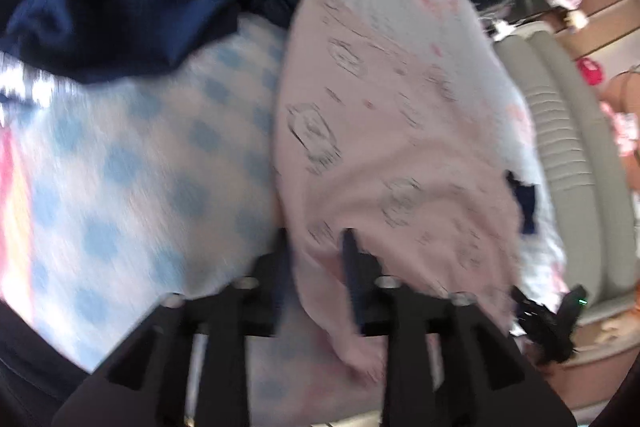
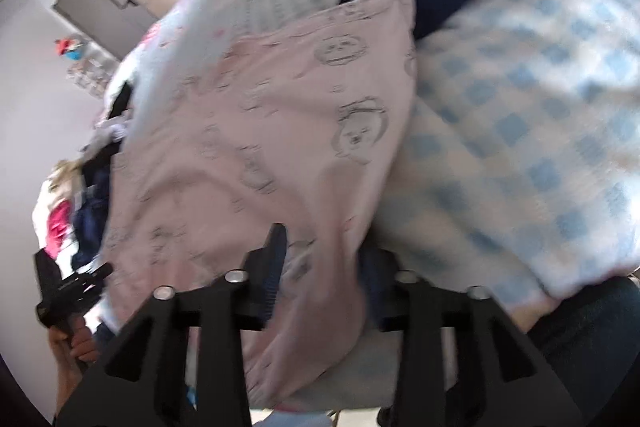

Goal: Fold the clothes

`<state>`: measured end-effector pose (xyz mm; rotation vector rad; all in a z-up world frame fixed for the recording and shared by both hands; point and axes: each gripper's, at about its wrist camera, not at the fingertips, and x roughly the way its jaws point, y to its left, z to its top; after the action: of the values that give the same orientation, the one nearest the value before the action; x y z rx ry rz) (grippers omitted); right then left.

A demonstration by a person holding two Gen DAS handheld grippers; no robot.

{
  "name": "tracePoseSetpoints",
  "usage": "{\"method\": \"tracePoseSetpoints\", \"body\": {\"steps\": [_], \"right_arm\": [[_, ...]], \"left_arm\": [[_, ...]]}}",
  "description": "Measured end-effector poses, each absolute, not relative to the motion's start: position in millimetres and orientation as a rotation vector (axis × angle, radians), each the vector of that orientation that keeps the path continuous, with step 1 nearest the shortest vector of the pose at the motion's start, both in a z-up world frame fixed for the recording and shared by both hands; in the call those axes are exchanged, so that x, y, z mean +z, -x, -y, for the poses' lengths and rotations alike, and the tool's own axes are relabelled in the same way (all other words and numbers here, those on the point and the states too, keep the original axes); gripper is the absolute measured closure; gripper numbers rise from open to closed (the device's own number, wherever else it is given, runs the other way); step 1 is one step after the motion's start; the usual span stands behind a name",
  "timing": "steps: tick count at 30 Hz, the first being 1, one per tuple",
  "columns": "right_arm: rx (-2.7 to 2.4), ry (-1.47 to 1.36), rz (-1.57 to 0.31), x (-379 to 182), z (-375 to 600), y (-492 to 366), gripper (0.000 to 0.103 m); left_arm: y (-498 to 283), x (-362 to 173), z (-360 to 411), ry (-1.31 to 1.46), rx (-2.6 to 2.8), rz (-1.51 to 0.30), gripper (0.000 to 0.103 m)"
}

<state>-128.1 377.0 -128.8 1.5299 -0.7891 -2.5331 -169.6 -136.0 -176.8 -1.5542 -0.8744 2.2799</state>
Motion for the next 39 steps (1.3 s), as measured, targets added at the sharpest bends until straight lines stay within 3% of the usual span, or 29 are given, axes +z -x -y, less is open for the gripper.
{"method": "tracePoseSetpoints", "body": {"steps": [6,7,8,9,10,16,22,26,27,28,30,31,32,34,39], "right_arm": [[-2.358,-1.543,0.894,-144,-353,111,0.063],[-2.345,-1.553,0.892,-148,-348,109,0.064],[-2.333,-1.563,0.89,-152,-343,107,0.064],[-2.342,-1.585,0.86,-155,-336,107,0.077],[-2.363,-1.596,0.821,-155,-330,107,0.093],[-2.411,-1.551,0.721,-127,-316,95,0.099],[-2.39,-1.656,0.708,-154,-314,95,0.097],[-2.374,-1.678,0.768,-164,-317,94,0.086],[-2.385,-1.669,0.772,-160,-318,93,0.077],[-2.431,-1.659,0.725,-152,-319,92,0.072],[-2.537,-1.631,0.604,-133,-321,90,0.071],[-2.578,-1.615,0.555,-124,-323,91,0.07],[-2.601,-1.593,0.522,-117,-324,95,0.068],[-2.623,-1.568,0.482,-109,-322,105,0.066],[-2.613,-1.555,0.449,-109,-307,137,0.066]], "left_arm": [[145,-193,102,1.561,2.117,0.908,0.07],[144,-195,95,1.567,2.115,0.893,0.072],[142,-197,88,1.574,2.113,0.879,0.084],[140,-196,81,1.572,2.127,0.854,0.092],[138,-189,76,1.558,2.16,0.819,0.094],[124,-155,78,1.515,2.19,0.736,0.096],[116,-153,89,1.518,2.222,0.715,0.095],[113,-150,97,1.518,2.293,0.667,0.089],[112,-149,99,1.517,2.311,0.655,0.089],[111,-149,101,1.517,2.329,0.642,0.089],[110,-147,105,1.516,2.364,0.617,0.088],[112,-144,106,1.501,2.382,0.595,0.08],[119,-139,108,1.478,2.401,0.563,0.064],[137,-141,113,1.49,2.433,0.54,0.058],[178,-176,142,1.524,2.321,0.841,0.06]]}}
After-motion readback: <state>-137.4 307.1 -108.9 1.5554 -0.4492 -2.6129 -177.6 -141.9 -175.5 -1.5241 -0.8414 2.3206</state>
